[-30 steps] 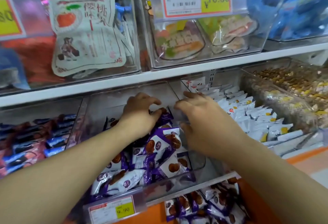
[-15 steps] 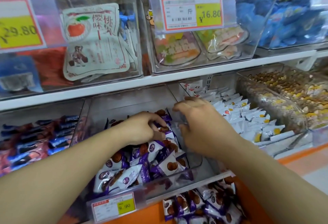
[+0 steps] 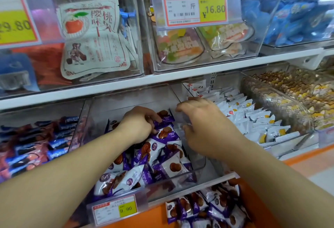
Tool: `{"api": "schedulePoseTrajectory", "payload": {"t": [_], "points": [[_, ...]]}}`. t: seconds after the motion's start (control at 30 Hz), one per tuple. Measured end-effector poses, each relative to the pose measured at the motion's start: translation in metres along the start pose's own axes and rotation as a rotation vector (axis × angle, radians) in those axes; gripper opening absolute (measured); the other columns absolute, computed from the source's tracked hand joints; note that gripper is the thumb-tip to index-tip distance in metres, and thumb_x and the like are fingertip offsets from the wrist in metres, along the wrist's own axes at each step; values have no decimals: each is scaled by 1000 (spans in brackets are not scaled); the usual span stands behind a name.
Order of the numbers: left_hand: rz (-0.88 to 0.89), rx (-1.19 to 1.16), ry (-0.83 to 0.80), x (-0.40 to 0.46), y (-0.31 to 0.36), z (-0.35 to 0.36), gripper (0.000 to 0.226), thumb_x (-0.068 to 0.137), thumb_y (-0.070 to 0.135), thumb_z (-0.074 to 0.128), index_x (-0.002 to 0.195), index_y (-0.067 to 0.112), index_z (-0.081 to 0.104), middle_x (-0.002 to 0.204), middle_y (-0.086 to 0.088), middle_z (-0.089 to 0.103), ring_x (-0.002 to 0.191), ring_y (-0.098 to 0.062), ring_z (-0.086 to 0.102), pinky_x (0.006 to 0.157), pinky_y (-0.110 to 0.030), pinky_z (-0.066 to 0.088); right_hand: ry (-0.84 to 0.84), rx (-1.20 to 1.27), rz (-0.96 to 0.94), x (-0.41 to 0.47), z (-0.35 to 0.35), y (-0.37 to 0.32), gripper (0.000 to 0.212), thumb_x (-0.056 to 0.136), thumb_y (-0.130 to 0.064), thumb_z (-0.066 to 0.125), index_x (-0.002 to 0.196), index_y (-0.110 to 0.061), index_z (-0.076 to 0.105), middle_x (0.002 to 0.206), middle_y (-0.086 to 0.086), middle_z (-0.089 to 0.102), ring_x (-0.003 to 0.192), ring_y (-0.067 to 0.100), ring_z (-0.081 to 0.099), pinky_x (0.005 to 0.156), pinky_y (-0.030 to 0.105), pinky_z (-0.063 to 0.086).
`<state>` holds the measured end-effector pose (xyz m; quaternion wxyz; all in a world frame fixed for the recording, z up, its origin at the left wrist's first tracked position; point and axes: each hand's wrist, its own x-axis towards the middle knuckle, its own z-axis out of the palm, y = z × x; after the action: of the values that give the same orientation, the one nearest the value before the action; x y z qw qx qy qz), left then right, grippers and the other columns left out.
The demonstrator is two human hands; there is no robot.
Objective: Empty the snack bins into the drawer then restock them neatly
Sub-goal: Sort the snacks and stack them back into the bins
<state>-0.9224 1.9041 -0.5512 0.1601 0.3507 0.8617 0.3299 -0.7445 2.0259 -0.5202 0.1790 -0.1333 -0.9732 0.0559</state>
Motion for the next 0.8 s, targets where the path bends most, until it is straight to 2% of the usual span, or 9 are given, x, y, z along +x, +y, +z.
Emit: {"api": "schedulePoseTrajectory", "payload": {"t": [0.07,0.17,0.23,0.3,0.47,0.57,0.63,0.7,0.8], "points": [[95,18,-31,-1,1,-2,31,97,9,68,101,37,78,98,11,75,88,-5,71,77,-20,53,-1,0,0,0,0,0,34,90,-18,65,124,-22,62,120,-6,63,121,17,49,109,29,36],[203,-12,-297,-5,14,0,23,92,27,79,112,36,76,105,18,74,89,5,68,78,-15,51,-5,-10,2,1,0,0,34,88,-18,66,122,-20,63,119,-4,64,119,19,50,107,29,38],[210,44,-413,-5,20,6,29,85,34,85,113,36,75,101,15,75,87,0,71,80,-24,57,-9,-13,3,2,0,0,35,87,-20,66,121,-20,63,117,-3,64,118,20,51,106,30,39],[184,113,-456,-5,20,12,41,81,30,89,118,32,72,100,11,74,90,-7,71,89,-33,60,-12,-13,4,2,0,0,37,87,-20,66,124,-21,62,120,-4,64,120,19,50,107,30,38],[146,182,-469,-6,12,8,55,81,26,88,129,39,66,101,12,71,90,-8,69,88,-31,58,-11,-17,-1,2,0,-1,40,89,-21,67,128,-23,60,122,-7,63,123,17,49,109,28,35],[121,91,-371,-7,4,2,44,79,31,90,117,42,72,97,10,73,76,-8,68,69,-30,57,-7,-17,0,1,0,-1,39,88,-19,66,127,-23,61,119,-6,64,120,18,50,108,30,38],[83,45,-176,-6,0,-1,38,77,41,90,110,40,72,95,7,73,73,-11,67,61,-33,57,-10,-15,-2,1,-1,-1,39,88,-18,65,126,-23,61,118,-6,63,119,18,50,108,31,39],[41,108,24,-4,-3,0,43,77,58,84,112,37,69,101,11,70,81,-8,64,62,-27,52,-9,-21,-6,1,-1,-2,38,88,-19,65,126,-23,61,119,-7,63,118,17,50,107,31,40],[-11,224,-1,-6,-3,6,58,82,70,71,126,32,63,112,8,69,84,-3,60,70,-23,51,-11,-13,1,1,-2,-3,39,88,-17,64,126,-23,61,121,-7,63,120,17,50,108,30,39]]}}
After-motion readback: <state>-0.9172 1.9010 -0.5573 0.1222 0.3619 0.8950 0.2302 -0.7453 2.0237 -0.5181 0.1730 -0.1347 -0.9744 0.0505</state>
